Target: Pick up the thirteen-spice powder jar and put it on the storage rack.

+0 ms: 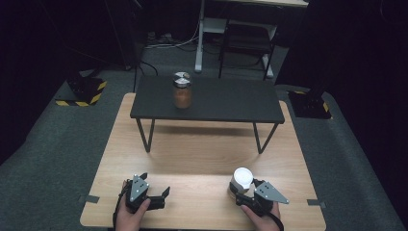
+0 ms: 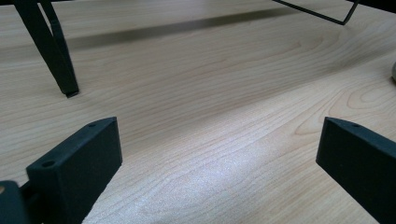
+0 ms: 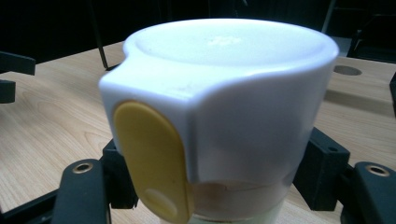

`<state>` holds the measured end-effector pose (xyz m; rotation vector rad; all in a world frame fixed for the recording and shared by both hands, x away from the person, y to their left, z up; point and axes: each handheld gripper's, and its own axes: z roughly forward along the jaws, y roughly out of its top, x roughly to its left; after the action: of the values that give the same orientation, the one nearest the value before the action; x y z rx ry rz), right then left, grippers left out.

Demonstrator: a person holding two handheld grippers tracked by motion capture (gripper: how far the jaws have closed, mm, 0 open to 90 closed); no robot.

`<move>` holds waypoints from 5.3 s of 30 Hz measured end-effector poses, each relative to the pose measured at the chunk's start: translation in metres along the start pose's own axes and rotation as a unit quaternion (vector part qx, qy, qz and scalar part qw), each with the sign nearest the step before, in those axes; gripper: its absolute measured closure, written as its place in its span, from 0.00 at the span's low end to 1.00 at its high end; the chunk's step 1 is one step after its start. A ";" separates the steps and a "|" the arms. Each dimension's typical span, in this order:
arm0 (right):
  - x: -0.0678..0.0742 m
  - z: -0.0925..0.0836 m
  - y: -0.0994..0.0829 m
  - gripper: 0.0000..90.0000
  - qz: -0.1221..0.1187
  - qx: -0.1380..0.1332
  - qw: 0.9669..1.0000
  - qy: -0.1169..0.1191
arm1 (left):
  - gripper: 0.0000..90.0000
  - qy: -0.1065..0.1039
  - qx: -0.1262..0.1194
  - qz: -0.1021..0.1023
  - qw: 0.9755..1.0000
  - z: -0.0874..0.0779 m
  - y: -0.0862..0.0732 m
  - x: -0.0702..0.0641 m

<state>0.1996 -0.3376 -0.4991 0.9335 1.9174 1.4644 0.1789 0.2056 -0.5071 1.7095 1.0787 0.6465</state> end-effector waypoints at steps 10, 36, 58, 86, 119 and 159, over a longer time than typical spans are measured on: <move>0.001 -0.006 0.006 0.34 0.002 0.004 1.000 -0.005 | 0.01 -0.001 0.001 0.007 1.000 0.000 0.000 -0.001; 0.001 -0.031 0.055 0.34 0.001 -0.017 1.000 -0.020 | 0.01 -0.006 0.000 0.008 1.000 -0.002 -0.001 0.000; -0.004 -0.018 0.107 0.34 0.008 -0.048 0.999 -0.012 | 0.01 -0.013 -0.001 0.001 1.000 -0.002 -0.001 0.003; -0.012 -0.008 0.168 0.34 0.001 -0.086 0.996 -0.029 | 0.01 -0.015 0.000 -0.001 1.000 -0.003 -0.001 0.004; -0.031 0.052 0.229 0.34 -0.008 -0.076 0.994 -0.080 | 0.01 -0.021 0.000 -0.004 1.000 -0.003 -0.002 0.006; -0.052 0.138 0.250 0.34 0.011 -0.037 0.995 -0.097 | 0.01 -0.033 -0.002 -0.012 0.999 -0.003 -0.002 0.013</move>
<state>0.3864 -0.2568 -0.2925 1.0257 1.7068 1.3918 0.1814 0.2186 -0.5088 1.7010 1.0497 0.5717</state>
